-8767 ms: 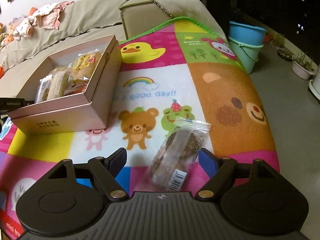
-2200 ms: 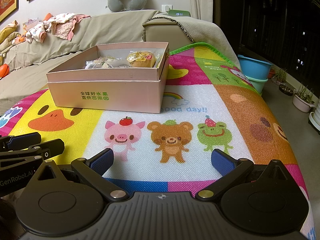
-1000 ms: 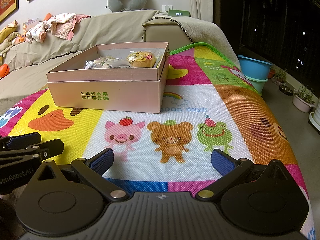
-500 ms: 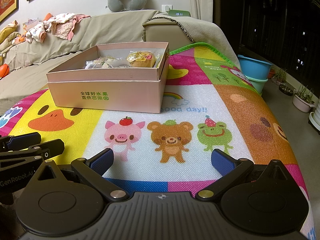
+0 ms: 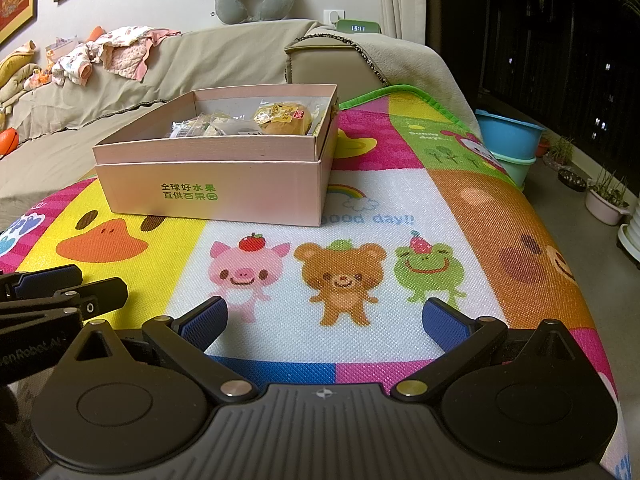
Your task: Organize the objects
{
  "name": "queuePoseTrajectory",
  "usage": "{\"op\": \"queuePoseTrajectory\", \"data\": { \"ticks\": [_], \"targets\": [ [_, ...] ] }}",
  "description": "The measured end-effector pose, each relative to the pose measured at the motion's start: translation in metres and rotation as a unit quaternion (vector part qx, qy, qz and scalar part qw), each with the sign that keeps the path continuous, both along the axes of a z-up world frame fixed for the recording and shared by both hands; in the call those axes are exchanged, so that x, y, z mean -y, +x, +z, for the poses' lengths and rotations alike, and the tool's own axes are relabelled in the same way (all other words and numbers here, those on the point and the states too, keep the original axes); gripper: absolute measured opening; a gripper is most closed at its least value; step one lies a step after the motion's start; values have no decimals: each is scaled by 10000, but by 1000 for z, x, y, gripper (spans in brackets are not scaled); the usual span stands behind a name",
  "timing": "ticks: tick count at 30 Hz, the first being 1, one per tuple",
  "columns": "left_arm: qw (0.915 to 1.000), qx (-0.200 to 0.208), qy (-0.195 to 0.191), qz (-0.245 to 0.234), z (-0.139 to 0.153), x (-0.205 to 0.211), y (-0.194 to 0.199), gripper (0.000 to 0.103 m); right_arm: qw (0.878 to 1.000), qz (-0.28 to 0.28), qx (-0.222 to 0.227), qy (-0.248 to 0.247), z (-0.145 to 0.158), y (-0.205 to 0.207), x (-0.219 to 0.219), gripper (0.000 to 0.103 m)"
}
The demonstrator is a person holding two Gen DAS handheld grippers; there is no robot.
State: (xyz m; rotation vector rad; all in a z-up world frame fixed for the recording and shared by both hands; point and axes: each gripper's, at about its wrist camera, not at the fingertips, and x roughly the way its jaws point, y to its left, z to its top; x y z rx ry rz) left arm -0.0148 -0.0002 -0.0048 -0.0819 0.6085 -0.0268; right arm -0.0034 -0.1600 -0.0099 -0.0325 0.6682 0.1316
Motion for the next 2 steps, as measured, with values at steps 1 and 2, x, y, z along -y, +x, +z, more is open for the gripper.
{"op": "queuePoseTrajectory", "data": {
  "ticks": [1,2],
  "targets": [
    [10000,2,-23,1,0,-1,0,52,10000,0,0,0,0,0,0,103],
    [10000,2,-42,2,0,-1,0,52,10000,0,0,1,0,1,0,103]
  ]
}}
